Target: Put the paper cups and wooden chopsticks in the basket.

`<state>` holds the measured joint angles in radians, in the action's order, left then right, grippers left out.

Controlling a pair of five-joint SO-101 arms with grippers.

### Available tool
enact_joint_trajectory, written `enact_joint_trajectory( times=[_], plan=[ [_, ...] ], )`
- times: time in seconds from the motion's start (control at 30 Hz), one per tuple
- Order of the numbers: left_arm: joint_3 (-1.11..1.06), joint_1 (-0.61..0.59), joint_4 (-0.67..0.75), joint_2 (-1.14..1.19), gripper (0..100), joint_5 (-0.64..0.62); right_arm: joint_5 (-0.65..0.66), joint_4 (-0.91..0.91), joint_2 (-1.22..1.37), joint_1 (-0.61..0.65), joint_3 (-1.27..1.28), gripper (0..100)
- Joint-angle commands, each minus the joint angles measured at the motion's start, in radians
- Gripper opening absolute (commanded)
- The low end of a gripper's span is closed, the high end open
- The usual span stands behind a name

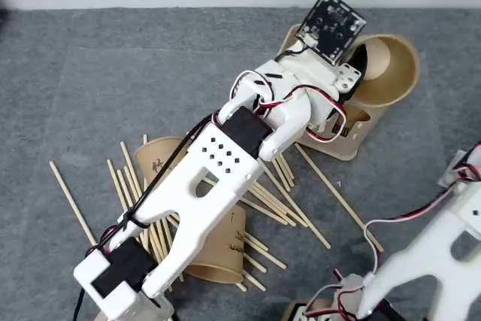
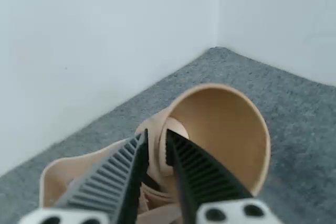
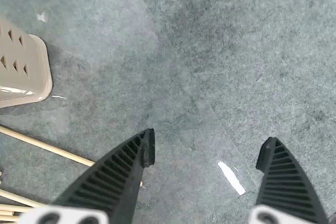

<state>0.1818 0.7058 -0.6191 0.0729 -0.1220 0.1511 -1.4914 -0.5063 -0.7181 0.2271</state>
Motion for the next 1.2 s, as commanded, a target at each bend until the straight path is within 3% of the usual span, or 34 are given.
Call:
enact_joint_trajectory(
  times=[0.0,0.17,0.37,0.57,0.9,1.17],
  plan=[
    [0.051,0.002,0.003,-0.011,13,-0.058,0.012,0.002,-0.031,-0.013,-0.006,32.1],
    [0.056,-0.011,0.018,-0.009,20,-0.117,0.012,-0.001,-0.031,-0.013,-0.006,32.1],
    [0.074,-0.061,0.106,0.055,21,-0.117,0.012,-0.001,-0.031,-0.007,-0.006,32.1],
    [0.206,-0.110,0.101,0.221,21,-0.117,0.011,0.004,-0.033,-0.005,-0.012,32.2],
    [0.526,-0.052,-0.207,0.244,21,-0.121,0.012,0.004,-0.033,0.005,-0.012,32.3],
    [0.700,-0.072,-0.302,0.238,21,-0.117,0.012,0.013,-0.033,0.016,-0.014,32.3]
  ],
)
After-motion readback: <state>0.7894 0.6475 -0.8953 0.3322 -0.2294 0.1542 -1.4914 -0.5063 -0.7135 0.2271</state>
